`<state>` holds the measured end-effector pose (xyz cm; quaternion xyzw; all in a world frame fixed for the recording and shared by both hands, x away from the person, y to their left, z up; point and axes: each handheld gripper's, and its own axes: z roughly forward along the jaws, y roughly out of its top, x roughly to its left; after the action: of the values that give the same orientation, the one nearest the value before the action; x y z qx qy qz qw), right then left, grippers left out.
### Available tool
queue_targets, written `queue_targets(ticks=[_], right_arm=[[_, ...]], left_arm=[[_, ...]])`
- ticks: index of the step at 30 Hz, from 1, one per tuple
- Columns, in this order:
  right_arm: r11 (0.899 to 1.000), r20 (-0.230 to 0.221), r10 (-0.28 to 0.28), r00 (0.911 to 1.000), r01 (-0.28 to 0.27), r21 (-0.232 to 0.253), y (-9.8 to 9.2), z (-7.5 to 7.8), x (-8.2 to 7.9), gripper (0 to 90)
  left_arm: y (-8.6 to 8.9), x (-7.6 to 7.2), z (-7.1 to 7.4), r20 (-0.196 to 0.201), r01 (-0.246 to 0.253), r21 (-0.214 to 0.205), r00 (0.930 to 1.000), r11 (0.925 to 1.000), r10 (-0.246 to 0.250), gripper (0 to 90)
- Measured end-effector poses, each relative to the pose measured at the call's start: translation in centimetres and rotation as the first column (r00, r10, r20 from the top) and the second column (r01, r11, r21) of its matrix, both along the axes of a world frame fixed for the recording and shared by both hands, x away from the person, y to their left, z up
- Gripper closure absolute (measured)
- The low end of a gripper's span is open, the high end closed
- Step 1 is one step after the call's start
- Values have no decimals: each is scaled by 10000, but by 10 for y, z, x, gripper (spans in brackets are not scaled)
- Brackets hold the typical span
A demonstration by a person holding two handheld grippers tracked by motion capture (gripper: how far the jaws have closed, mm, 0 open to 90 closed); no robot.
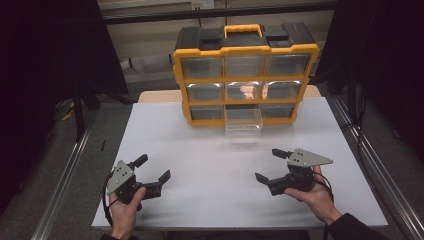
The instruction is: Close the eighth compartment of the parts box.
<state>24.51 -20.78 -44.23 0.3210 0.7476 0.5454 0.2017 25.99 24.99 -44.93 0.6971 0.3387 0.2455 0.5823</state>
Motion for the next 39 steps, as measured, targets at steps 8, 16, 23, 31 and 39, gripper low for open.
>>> queue_targets(ticks=[8,16,23,31,39], right_arm=[[10000,23,-30,10000,30,83,7,6,12,54],[9997,-9,-170,9999,170,157,17,6,26,114],[9996,-41,-229,9997,230,153,22,6,33,192],[9993,-187,-264,9995,269,264,26,5,43,402],[9997,-386,-19,9993,29,254,26,2,48,571]], left_arm=[[0,0,0,-3,-82,-52,10000,10000,82,28],[1,1,0,-31,-35,-172,10000,9998,35,28],[1,1,0,-9,-16,-130,10000,9999,16,28],[2,1,0,18,-59,-85,10000,9999,59,28],[3,1,1,70,-63,-47,10000,10000,63,28]])
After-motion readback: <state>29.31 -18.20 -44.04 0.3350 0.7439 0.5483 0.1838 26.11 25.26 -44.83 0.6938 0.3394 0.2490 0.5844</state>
